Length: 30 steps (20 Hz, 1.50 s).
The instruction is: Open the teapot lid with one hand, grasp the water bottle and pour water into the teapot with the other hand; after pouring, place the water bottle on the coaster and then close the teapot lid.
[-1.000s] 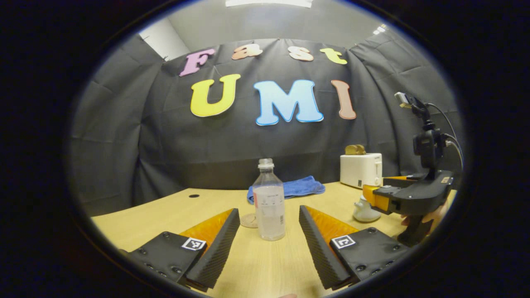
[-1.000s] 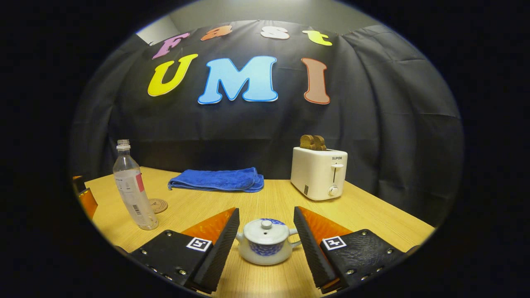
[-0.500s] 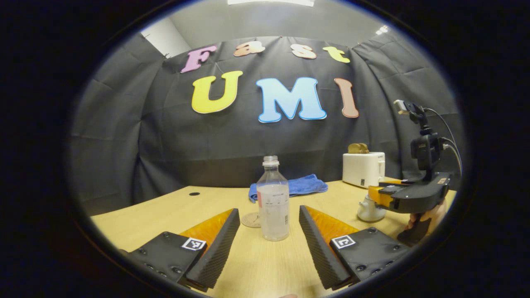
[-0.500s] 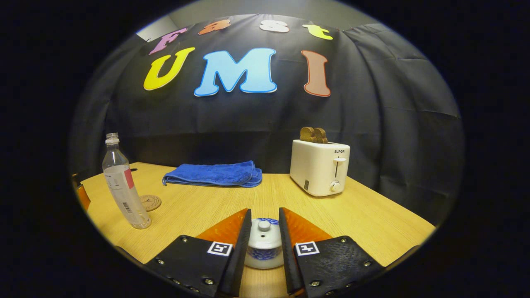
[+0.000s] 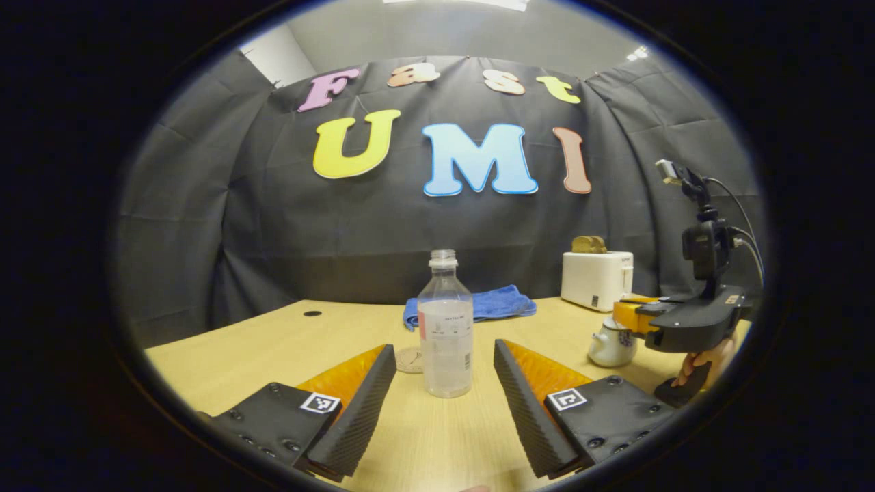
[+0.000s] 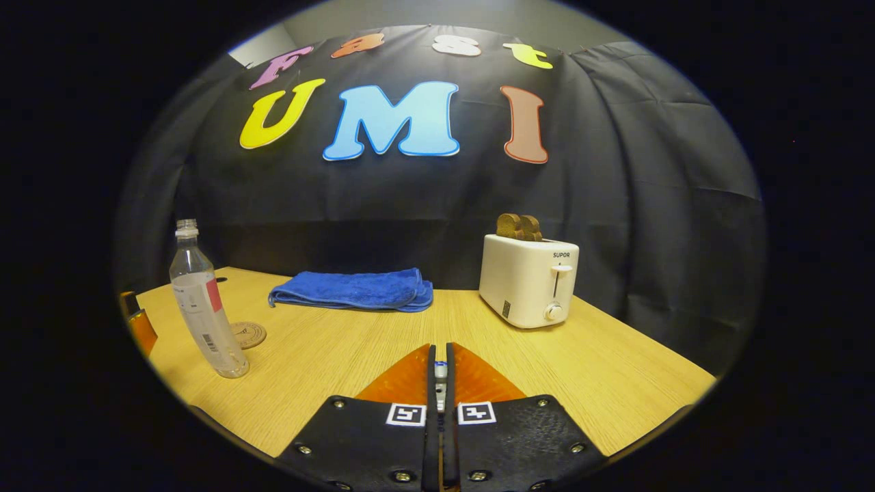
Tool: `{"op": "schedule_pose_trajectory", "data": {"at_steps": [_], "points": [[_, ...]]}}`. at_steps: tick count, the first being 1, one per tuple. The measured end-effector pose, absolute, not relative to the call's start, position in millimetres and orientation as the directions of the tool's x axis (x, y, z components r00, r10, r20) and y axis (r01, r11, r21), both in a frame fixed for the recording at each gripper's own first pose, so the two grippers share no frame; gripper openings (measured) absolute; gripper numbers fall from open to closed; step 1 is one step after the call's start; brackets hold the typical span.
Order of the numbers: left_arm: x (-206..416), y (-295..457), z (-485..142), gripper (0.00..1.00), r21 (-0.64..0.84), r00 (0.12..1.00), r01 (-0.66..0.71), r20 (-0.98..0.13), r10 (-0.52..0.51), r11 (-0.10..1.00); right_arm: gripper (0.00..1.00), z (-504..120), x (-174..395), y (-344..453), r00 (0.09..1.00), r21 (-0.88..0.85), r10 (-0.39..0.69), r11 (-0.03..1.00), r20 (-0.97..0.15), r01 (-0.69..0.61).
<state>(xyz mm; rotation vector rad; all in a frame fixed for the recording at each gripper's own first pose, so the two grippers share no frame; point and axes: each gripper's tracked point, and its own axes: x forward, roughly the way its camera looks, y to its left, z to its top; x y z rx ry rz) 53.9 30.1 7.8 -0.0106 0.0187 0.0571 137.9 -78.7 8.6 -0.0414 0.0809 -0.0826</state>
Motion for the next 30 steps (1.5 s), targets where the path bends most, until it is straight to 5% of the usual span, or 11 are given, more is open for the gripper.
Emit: {"op": "schedule_pose_trajectory", "data": {"at_steps": [10, 27, 30], "points": [[107.0, 38.2, -8.5, 1.00, -0.124, 0.996, -0.042, -0.078, 0.032, 0.991, 0.03, 21.5, 93.7, -82.1, 0.998, -0.067, -0.065, 0.996, -0.013, 0.064], [171.3, 43.9, -15.3, 1.00, -0.045, 0.996, -0.050, -0.079, 0.047, 0.998, 0.02, 22.3, 76.0, -78.8, 0.999, -0.045, -0.035, 0.998, -0.005, 0.035], [172.9, 43.0, -18.2, 0.87, -0.028, 0.995, -0.048, -0.091, 0.045, 0.998, 0.03, 26.3, 41.8, -82.8, 0.999, -0.005, -0.049, 0.999, -0.006, 0.049]]}}
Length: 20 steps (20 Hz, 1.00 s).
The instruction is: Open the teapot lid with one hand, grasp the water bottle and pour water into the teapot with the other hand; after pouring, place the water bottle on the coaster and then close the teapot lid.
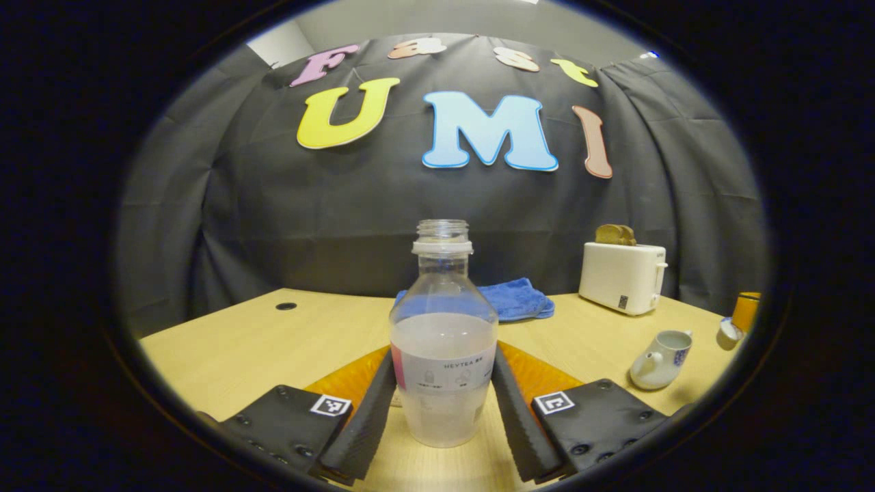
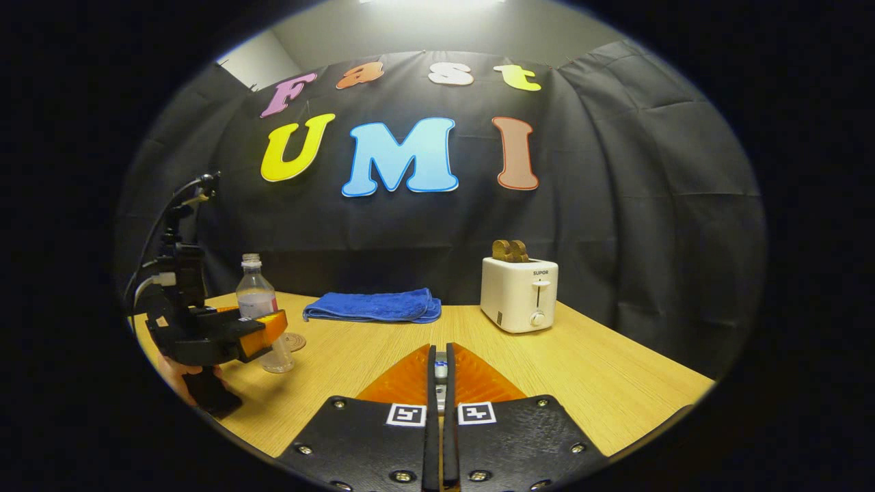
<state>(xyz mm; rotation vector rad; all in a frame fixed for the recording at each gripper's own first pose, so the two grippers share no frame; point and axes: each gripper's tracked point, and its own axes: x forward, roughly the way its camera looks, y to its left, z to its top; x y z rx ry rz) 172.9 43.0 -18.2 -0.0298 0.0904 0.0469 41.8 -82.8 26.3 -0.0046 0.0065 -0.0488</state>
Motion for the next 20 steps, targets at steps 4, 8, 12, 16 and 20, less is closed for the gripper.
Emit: {"op": "schedule_pose_trajectory", "data": {"at_steps": [4, 8, 12, 16, 20], "points": [[171.6, 33.9, -15.7, 0.86, 0.009, 0.994, -0.026, -0.102, 0.026, 1.000, 0.03, 36.8, 4.8, -80.6, 0.999, -0.026, -0.044, 0.999, 0.025, 0.044], [168.3, 9.5, -2.9, 0.86, 0.242, 0.995, 0.005, -0.094, 0.018, 0.970, 0.02, 19.6, -32.3, -79.4, 0.999, -0.034, -0.039, 0.999, 0.017, 0.039], [170.0, -15.0, -1.7, 0.85, 0.462, 0.994, 0.045, -0.112, 0.008, 0.886, 0.03, 6.2, -52.2, -77.9, 1.000, 0.008, -0.016, 1.000, -0.015, 0.016], [173.6, -46.6, 2.5, 0.87, 0.630, 0.994, 0.091, -0.101, -0.034, 0.771, 0.02, -6.6, -68.0, -77.2, 0.999, 0.005, -0.007, 1.000, -0.041, 0.007], [179.5, -62.7, 0.5, 0.86, 0.778, 0.995, 0.083, -0.094, -0.015, 0.623, 0.02, -7.8, -81.9, -71.3, 0.999, 0.017, 0.015, 1.000, -0.031, -0.014]]}}
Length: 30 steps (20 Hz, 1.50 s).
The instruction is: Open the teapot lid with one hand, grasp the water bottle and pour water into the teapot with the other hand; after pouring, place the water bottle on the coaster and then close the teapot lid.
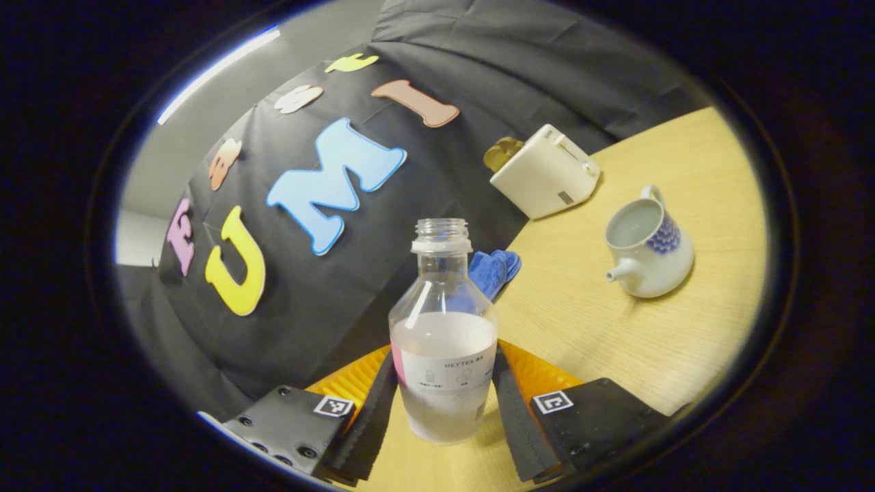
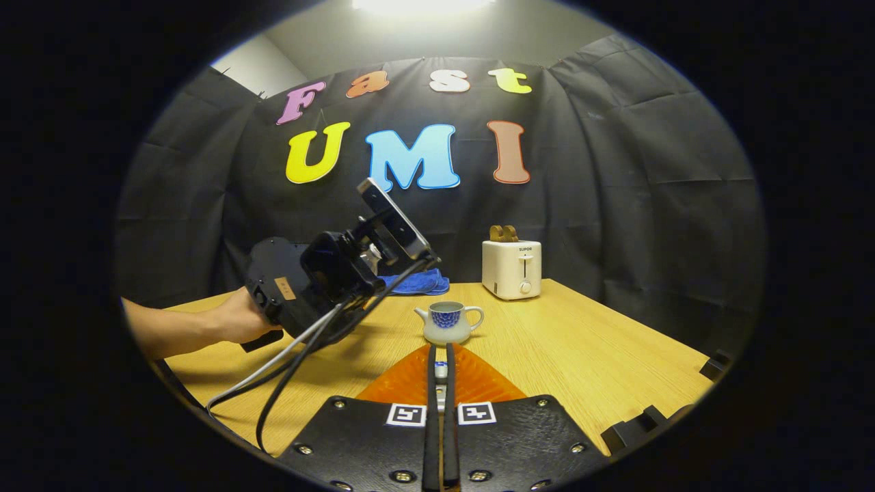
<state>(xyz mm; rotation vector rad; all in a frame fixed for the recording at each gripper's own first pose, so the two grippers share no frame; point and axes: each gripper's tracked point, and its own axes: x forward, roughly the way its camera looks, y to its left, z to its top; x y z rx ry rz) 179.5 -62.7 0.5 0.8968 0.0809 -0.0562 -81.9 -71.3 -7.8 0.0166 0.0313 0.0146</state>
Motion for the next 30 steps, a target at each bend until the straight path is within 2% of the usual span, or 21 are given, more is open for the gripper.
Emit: {"op": "schedule_pose_trajectory", "data": {"at_steps": [2, 8, 11, 30], "points": [[184.6, -73.4, -15.6, 0.87, 0.819, 0.990, 0.128, -0.136, -0.029, 0.559, 0.03, -10.4, -85.9, -70.8, 0.999, 0.028, 0.022, 0.999, -0.036, -0.021], [189.5, -98.7, -21.0, 0.87, 0.930, 0.988, 0.153, -0.149, -0.040, 0.333, 0.03, -17.7, -86.5, -75.4, 0.998, 0.051, 0.022, 0.999, -0.061, -0.019], [191.2, -105.8, -25.3, 0.87, 0.937, 0.985, 0.171, -0.163, -0.053, 0.305, 0.03, -15.8, -87.3, -78.8, 0.998, 0.060, 0.018, 0.998, -0.054, -0.015], [185.6, -131.7, -23.2, 0.87, 0.976, 0.985, 0.160, -0.168, -0.046, -0.149, 0.02, -17.9, -90.4, -86.8, 0.998, 0.083, 0.016, 0.996, -0.067, -0.011]]}}
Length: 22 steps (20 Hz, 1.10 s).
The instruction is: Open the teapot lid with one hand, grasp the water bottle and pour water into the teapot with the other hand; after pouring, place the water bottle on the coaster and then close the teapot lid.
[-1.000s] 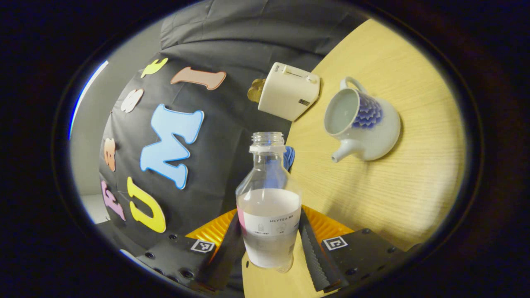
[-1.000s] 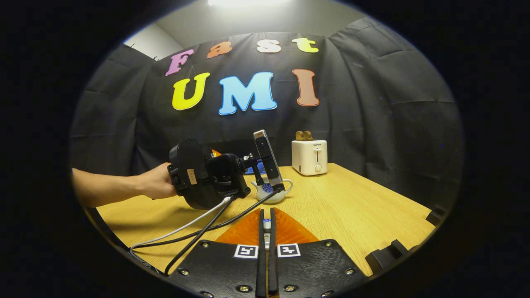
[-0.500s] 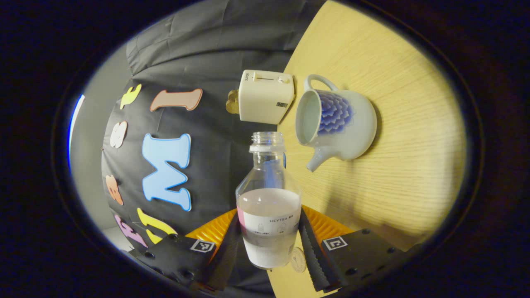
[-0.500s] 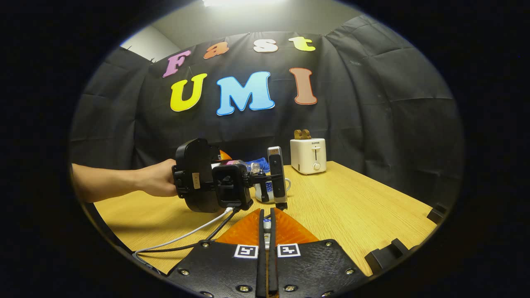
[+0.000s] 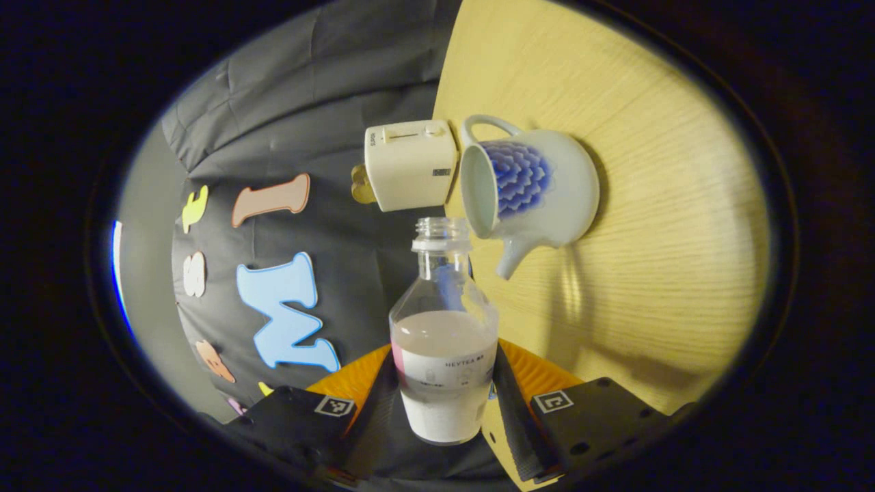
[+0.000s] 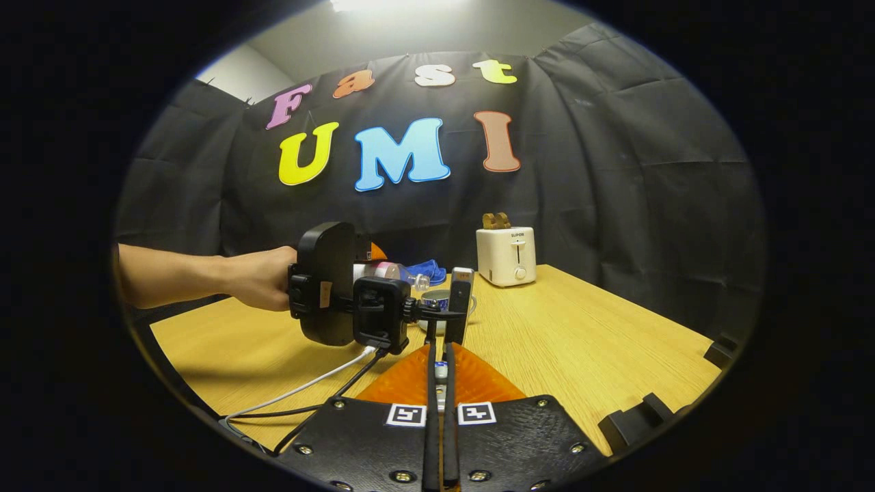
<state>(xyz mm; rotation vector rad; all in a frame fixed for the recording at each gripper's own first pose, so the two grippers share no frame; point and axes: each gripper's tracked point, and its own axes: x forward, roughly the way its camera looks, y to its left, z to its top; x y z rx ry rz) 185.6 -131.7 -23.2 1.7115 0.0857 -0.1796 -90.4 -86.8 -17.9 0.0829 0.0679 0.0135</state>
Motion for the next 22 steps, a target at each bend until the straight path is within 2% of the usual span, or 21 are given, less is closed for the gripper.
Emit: {"op": "schedule_pose_trajectory", "data": {"at_steps": [12, 22], "points": [[188.1, -132.3, -23.1, 0.87, 0.949, 0.981, 0.176, -0.190, -0.030, -0.260, 0.02, -13.1, -90.9, -86.7, 0.998, 0.089, 0.017, 0.996, -0.059, -0.012], [188.3, -141.5, 5.2, 0.87, 0.919, 0.989, 0.099, -0.133, -0.061, -0.382, 0.02, -21.0, -90.7, -89.4, 0.996, 0.093, 0.018, 0.996, -0.083, -0.010]]}}
